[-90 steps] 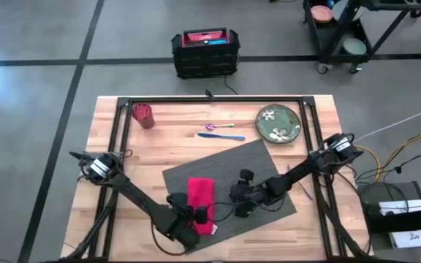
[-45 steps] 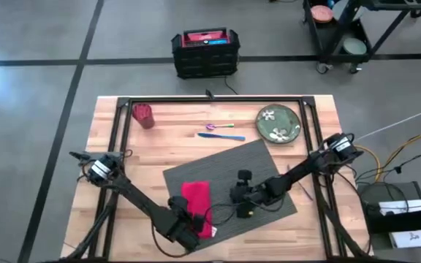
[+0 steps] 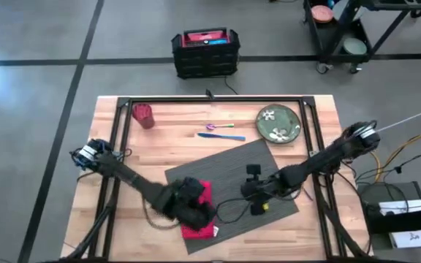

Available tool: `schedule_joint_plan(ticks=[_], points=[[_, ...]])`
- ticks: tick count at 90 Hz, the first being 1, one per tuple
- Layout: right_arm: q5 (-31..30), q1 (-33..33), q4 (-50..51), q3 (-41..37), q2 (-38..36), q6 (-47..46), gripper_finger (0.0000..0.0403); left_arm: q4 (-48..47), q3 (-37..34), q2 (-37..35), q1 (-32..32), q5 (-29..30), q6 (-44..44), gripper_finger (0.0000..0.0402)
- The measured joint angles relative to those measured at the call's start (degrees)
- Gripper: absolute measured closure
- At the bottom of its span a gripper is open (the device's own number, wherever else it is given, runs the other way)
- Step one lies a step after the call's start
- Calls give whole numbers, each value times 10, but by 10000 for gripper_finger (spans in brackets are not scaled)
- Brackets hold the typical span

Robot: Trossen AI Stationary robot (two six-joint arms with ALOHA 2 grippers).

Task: Set table place
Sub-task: Put the red napkin on the left side of the gray table mat

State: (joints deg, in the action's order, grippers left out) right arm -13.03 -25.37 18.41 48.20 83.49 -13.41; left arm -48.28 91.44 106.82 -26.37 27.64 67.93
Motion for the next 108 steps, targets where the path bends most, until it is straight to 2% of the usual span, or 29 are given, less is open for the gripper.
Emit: schedule_joint_plan(ticks=[6,14,28,45,63,90,108], points=[[25,-1,0,-35,-30,-6,368,43,0,19,40,-39,-79,182],[27,0,-13,-97,-48,-24,377,71,-1,47,85,-89,-166,191],[26,0,-148,-192,-34,-63,392,66,-1,87,131,-150,-263,209],[-2,0,-203,-213,0,-95,402,47,-2,111,139,-166,-350,229],[-10,0,-230,-212,14,-101,402,3,-22,112,140,-162,-364,245],[-8,1,-239,-212,18,-102,402,19,-61,110,140,-166,-376,261],[-7,1,-238,-212,19,-102,402,-47,-62,107,140,-165,-359,269]])
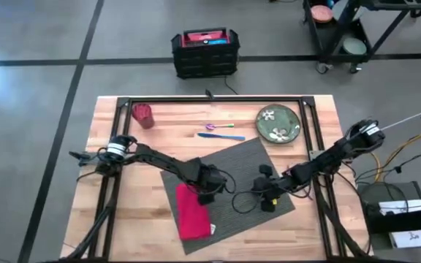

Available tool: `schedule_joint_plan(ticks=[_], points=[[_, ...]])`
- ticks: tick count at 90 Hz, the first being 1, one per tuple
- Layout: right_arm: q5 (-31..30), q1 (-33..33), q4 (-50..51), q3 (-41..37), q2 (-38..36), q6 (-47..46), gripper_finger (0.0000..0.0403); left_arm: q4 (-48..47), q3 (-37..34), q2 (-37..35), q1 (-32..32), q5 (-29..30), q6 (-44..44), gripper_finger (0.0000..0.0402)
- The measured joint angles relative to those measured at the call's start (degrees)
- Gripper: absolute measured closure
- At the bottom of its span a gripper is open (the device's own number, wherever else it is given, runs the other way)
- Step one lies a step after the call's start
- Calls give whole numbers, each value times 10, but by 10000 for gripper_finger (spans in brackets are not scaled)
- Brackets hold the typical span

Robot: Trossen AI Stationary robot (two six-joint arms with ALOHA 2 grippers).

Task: Set table place
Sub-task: Put the red napkin on the left side of the gray table mat, then adjust the gray table mat on the table

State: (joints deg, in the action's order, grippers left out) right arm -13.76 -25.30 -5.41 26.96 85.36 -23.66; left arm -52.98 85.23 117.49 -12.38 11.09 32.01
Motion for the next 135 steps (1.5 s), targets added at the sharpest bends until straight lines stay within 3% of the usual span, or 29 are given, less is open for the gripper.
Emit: schedule_joint_plan(ticks=[50,63,70,80,90,100,117,135], points=[[3,1,7,1,-4,1,401,-51,6,-19,-6,-5,30,282],[13,1,87,43,-31,3,400,-42,22,-68,-29,47,51,279],[12,0,177,85,-52,19,400,-43,12,-100,-47,65,75,282],[-2,8,315,121,-61,32,400,-44,-38,-134,-61,105,109,287],[2,24,368,127,-62,29,400,-14,-124,-159,-44,108,136,287],[43,38,410,115,-49,5,400,80,-217,-181,-22,91,136,287],[64,35,397,97,-32,-57,400,211,-322,-194,12,65,98,287],[72,16,370,103,-28,-142,400,231,-358,-204,34,70,56,287]])
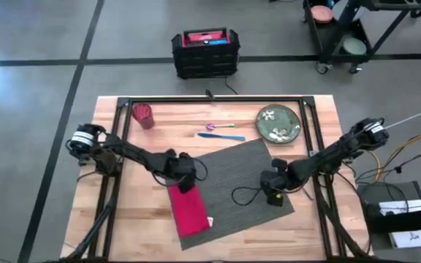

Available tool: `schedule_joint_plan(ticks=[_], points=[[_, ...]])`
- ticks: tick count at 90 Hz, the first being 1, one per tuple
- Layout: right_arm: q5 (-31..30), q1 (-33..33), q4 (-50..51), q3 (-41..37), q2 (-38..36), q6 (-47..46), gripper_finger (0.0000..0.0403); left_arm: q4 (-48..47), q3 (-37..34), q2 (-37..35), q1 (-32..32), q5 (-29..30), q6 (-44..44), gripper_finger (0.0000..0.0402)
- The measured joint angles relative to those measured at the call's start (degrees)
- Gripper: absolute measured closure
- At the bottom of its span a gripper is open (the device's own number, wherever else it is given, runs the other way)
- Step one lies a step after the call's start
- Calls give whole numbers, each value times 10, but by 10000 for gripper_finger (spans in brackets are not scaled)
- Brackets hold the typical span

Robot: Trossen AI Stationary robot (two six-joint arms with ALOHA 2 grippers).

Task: Set table place
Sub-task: Adjust the gray table mat on the table, then put the blue fork on top of the red table napkin

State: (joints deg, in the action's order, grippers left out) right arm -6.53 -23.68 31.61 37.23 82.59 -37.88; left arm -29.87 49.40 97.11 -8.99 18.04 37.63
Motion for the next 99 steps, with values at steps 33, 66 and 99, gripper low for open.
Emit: schedule_joint_plan(ticks=[33,66,99], points=[[10,-39,-25,24,-1,-107,401,-3,-6,-54,8,22,-45,288],[-25,-34,408,160,-27,-202,401,2,-5,-209,-1,21,-32,288],[15,-30,378,30,-79,-302,302,5,-12,-231,-4,23,-56,288]])
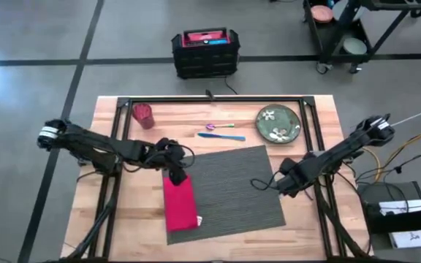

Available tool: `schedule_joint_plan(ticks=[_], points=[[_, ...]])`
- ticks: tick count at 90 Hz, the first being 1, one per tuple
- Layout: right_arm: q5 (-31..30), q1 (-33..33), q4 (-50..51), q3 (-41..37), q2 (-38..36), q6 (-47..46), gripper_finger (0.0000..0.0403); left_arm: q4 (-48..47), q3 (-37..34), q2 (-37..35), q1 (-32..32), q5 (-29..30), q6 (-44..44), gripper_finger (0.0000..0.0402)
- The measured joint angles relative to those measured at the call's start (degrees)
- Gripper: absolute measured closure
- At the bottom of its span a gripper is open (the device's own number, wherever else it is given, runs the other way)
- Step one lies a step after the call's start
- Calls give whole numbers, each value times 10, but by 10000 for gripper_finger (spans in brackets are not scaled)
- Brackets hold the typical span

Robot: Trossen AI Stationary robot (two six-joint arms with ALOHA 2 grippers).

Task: Set table place
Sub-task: Put the blue fork on top of the red table napkin

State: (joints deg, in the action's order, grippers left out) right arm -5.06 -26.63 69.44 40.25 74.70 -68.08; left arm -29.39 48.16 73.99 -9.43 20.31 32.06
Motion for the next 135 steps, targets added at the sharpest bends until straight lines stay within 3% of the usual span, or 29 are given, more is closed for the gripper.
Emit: schedule_joint_plan(ticks=[17,38,55,71,91,104,119,135], points=[[-8,8,-16,0,-15,-4,253,2,-1,22,-2,-2,-16,287],[10,66,-59,-13,-14,-6,251,8,-1,38,-3,-3,-19,287],[44,111,-106,-49,-14,18,264,15,0,43,-5,-3,-32,287],[32,127,-142,-77,-14,16,280,16,0,43,-5,-3,-46,287],[24,129,-198,-98,-16,26,334,20,0,43,-6,-3,-46,287],[-1,130,-177,-69,-21,52,395,26,0,43,-6,-3,-46,287],[-13,128,-127,-12,-24,77,401,35,0,42,-6,-4,-46,287],[-52,121,-140,70,-26,116,402,45,13,42,-7,-6,-42,287]])
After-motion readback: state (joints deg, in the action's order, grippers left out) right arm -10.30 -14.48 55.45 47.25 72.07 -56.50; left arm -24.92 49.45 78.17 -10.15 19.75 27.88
